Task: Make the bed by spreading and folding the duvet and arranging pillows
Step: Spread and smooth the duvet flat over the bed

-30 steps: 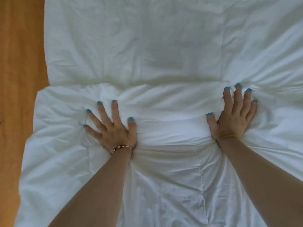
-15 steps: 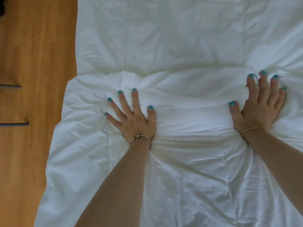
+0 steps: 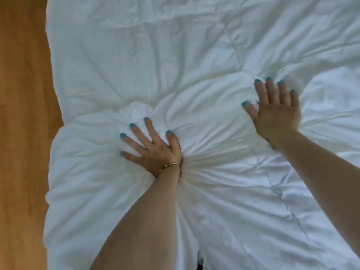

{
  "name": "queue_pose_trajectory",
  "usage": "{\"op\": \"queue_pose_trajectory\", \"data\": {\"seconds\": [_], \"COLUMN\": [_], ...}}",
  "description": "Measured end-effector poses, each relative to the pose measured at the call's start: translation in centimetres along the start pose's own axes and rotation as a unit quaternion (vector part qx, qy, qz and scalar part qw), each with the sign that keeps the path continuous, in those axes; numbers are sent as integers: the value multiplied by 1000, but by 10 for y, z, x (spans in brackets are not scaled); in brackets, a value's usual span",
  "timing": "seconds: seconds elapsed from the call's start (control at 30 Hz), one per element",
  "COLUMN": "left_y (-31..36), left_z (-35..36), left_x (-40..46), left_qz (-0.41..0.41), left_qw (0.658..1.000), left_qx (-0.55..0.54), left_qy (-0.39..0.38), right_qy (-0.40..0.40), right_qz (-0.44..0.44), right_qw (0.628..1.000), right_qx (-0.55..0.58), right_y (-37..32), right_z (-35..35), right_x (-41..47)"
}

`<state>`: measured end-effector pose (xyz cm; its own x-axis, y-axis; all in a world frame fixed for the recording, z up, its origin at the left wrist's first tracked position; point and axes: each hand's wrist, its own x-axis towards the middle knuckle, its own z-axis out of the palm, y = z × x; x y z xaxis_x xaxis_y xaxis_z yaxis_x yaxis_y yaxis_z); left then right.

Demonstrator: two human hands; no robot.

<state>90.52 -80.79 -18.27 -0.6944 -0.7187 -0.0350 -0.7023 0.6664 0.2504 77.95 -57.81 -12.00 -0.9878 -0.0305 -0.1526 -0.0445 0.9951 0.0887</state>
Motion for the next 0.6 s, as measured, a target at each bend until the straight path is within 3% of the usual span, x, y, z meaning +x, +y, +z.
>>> {"op": "queue_pose_trajectory", "data": {"seconds": [0.07,0.13,0.2,0.27,0.33,0.43,0.6], "left_y": [2,3,-4,-23,-63,-154,-252], "left_z": [-11,-29,-52,-70,-87,-111,-134], "left_x": [0,-1,-8,-16,-22,-36,-47], "left_qz": [11,26,60,151,294,472,492], "left_qw": [999,997,991,978,939,859,835], "left_qx": [-38,-70,-74,-31,32,33,88], "left_qy": [-9,-29,-92,-140,-174,-194,-231], "right_qy": [-64,-86,-71,-43,-32,-57,-101], "right_qz": [99,103,111,171,203,224,218], "right_qw": [989,986,986,974,965,956,958], "right_qx": [89,104,105,143,166,182,156], "right_y": [-24,-64,-108,-146,-175,-209,-221], "right_z": [-19,-17,0,14,19,16,18], "right_x": [-55,-140,-232,-307,-358,-408,-415]}}
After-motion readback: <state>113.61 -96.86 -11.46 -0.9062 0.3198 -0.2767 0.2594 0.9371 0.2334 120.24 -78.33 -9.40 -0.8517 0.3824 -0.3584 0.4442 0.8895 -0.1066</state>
